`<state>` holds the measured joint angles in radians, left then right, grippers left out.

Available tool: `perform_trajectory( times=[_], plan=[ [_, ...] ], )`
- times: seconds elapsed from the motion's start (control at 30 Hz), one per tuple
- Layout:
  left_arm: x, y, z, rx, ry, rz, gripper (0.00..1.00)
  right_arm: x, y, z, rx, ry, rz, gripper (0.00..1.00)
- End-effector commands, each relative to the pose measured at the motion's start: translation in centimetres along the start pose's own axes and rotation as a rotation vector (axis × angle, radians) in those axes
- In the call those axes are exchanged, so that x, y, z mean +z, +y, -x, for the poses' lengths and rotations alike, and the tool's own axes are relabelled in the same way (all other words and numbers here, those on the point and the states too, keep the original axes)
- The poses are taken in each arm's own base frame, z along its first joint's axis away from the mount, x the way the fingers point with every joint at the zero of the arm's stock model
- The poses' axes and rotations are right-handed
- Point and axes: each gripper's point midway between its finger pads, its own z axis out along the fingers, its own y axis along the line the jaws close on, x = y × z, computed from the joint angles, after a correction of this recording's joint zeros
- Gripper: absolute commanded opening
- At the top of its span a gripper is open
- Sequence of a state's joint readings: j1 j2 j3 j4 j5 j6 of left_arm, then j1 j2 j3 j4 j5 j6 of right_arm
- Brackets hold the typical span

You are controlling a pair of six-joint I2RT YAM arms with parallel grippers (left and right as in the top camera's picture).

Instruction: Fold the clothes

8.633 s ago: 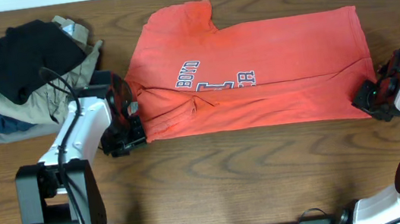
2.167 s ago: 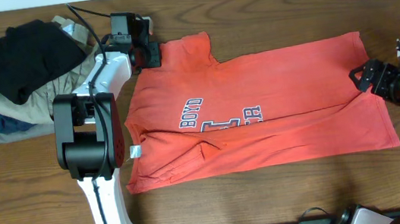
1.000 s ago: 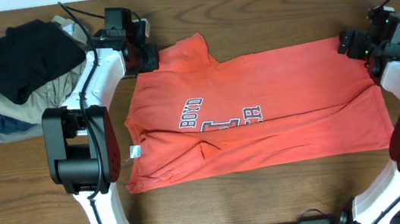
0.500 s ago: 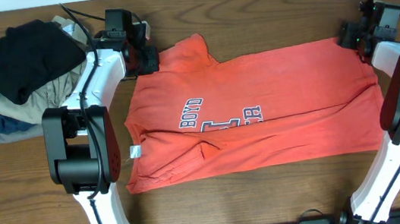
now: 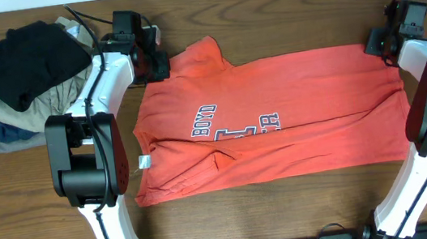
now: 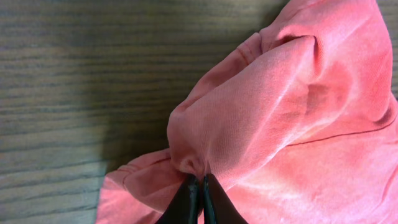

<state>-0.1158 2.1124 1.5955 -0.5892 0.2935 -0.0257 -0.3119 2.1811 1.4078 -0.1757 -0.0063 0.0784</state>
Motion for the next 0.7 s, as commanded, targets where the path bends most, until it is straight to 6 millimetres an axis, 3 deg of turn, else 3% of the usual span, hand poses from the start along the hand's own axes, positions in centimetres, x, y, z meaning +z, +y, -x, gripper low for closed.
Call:
perform_trajectory(
  times=[0.0,0.13,0.3,0.47,0.67],
  plan=[
    [-2.3,-0.9,0.6,0.008,-0.035,-0.016,0.06,-1.4,-0.8,-0.3,-0.002,0.020,-0.061,0.01],
    [-5.2,-1.6,0.4,0.010,-0.043,-0.017,0.06,-5.1,-0.7,0.7,-0.002,0.027,-0.058,0.01],
    [-8.9,-2.2,-1.3,-0.001,-0.008,-0.013,0.06,-9.2,-1.1,-0.1,-0.004,0.091,-0.084,0.02],
    [-12.0,-2.7,-3.8,-0.036,0.054,-0.006,0.06,-12.3,-2.0,-3.0,-0.013,0.221,-0.132,0.01],
    [-13.0,-2.4,-9.0,-0.086,0.257,0.018,0.06,-14.9,-4.2,-8.0,-0.048,0.441,-0.252,0.02]
  ],
)
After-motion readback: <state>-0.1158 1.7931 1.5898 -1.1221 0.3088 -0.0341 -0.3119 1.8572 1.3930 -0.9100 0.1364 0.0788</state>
